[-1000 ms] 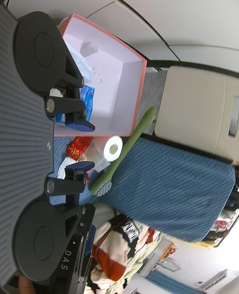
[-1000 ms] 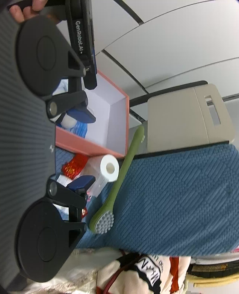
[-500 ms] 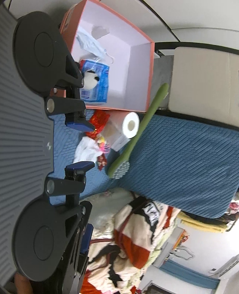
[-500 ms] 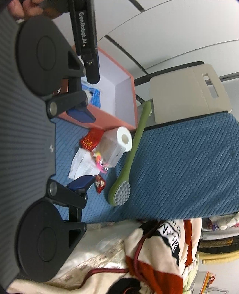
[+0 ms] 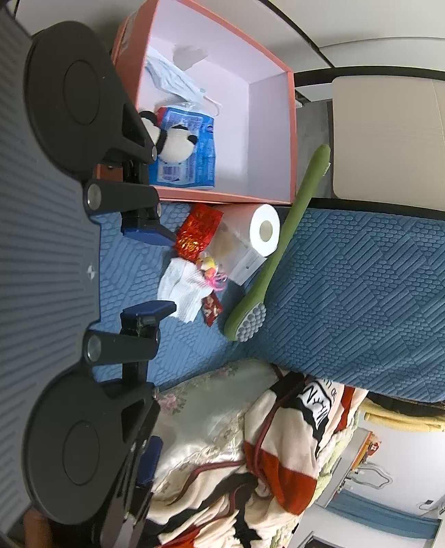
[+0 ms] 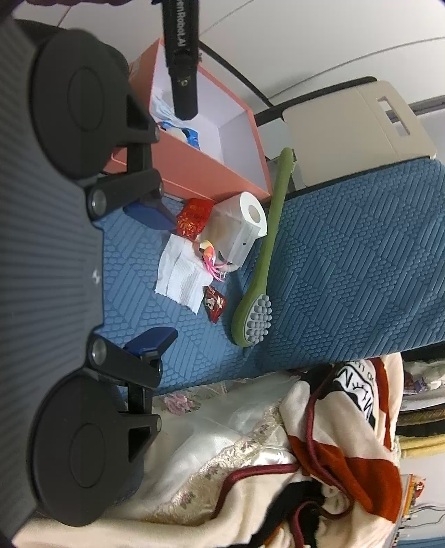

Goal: Organize soft objects
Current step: 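Withdraw both open tools from the box back toward the chair seat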

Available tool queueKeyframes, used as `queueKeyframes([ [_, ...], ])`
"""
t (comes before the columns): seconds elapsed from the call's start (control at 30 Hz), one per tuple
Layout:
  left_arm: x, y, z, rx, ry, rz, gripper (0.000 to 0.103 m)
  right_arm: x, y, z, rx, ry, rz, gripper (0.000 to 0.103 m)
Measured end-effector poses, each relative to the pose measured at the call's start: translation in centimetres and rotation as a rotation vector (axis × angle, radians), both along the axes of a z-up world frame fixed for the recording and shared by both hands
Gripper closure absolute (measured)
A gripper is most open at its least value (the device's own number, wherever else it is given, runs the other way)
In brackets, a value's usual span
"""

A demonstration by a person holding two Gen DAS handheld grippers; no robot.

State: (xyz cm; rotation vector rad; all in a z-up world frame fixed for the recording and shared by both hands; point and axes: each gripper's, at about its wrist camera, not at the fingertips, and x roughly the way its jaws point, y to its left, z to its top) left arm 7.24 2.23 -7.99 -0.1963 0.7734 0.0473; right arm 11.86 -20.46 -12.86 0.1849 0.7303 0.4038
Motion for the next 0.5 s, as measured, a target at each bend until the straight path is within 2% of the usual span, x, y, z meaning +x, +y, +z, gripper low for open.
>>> queueKeyframes([
  [0.23,3.4,-0.5,-1.5,0.018,0.015,0.009,0.062,2.6,-0.1,-2.3,-0.014,-0.004,-0.005,0.038],
  [0.5,7.1,-0.7,-4.9,0.036,0.053,0.036,0.062,5.3,-0.1,-5.9,-0.005,0.019,-0.014,0.038],
])
